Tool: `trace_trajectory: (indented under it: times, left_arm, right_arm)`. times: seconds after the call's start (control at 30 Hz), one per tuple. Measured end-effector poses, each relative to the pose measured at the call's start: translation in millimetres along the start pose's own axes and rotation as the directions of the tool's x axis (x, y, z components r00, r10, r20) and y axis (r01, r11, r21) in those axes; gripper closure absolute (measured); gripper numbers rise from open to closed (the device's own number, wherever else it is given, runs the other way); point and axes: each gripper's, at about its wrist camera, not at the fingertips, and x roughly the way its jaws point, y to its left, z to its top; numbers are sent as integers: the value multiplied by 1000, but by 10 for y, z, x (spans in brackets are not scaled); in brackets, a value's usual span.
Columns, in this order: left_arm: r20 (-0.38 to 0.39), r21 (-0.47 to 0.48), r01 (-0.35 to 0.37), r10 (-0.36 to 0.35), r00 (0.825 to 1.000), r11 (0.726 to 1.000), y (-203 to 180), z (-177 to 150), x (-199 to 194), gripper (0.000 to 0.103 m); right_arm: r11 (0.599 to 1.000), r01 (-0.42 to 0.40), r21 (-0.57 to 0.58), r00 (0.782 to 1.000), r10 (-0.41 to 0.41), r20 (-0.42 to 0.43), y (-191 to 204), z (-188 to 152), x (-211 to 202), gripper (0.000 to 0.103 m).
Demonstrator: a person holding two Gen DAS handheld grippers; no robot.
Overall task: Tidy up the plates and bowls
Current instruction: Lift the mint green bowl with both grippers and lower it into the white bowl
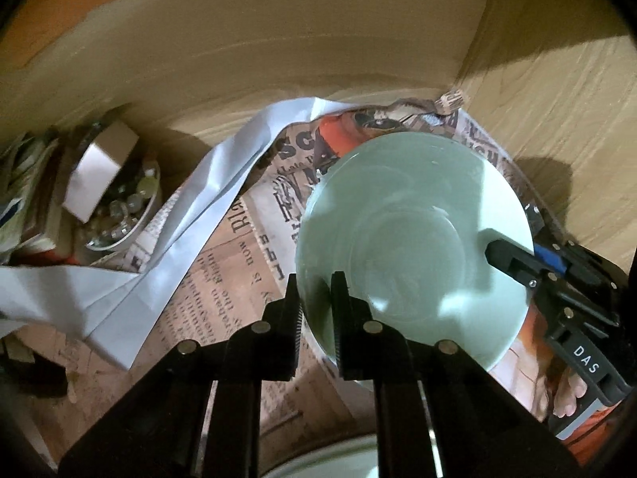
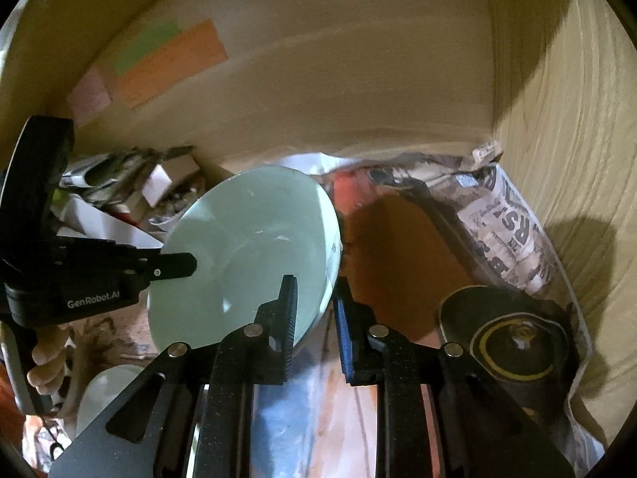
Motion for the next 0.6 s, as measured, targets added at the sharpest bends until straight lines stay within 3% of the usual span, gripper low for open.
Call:
trace_trajectory:
  times: [0.27,0.6]
  left_arm:
    - [77,-32,12,-9,997,999,49,-192,-383,90]
    - [140,-45,10,-4,990,999,171,-567,-758,90]
  right_arm:
    - [999,-6,-41,998,9,70,304,-29,-287,86]
    - [997,-29,-68,995,35,98,604,-139,-458,86]
